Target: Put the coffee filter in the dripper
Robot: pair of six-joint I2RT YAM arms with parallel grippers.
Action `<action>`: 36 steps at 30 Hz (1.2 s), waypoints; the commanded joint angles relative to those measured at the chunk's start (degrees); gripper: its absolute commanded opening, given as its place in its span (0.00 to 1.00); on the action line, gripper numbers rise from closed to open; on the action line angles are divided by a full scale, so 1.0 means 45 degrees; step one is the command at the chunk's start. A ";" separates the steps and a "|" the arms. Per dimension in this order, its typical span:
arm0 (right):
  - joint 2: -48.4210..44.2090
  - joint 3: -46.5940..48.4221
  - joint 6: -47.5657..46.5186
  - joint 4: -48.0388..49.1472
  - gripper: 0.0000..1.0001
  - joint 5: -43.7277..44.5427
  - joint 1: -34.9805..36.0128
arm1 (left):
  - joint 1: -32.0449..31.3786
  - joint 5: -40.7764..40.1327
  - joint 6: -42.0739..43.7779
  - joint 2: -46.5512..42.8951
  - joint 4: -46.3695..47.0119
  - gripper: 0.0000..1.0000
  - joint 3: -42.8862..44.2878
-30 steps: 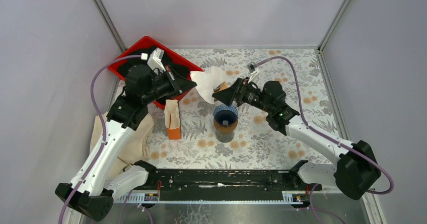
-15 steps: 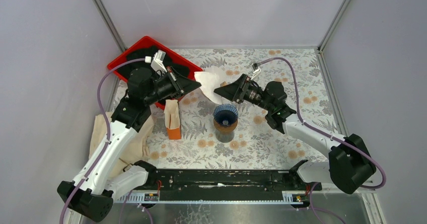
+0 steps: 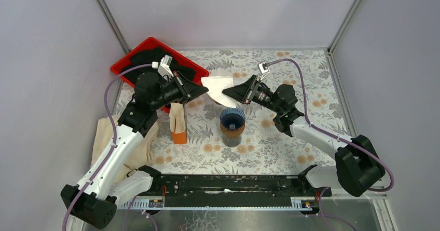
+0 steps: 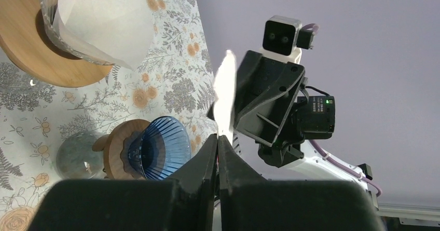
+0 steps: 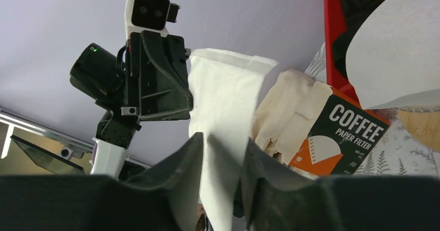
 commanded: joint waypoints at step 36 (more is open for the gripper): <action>0.0054 -0.0251 0.2052 0.3139 0.00 -0.0941 -0.0445 | -0.0062 -0.1576 0.0217 -0.1034 0.0328 0.50 -0.1022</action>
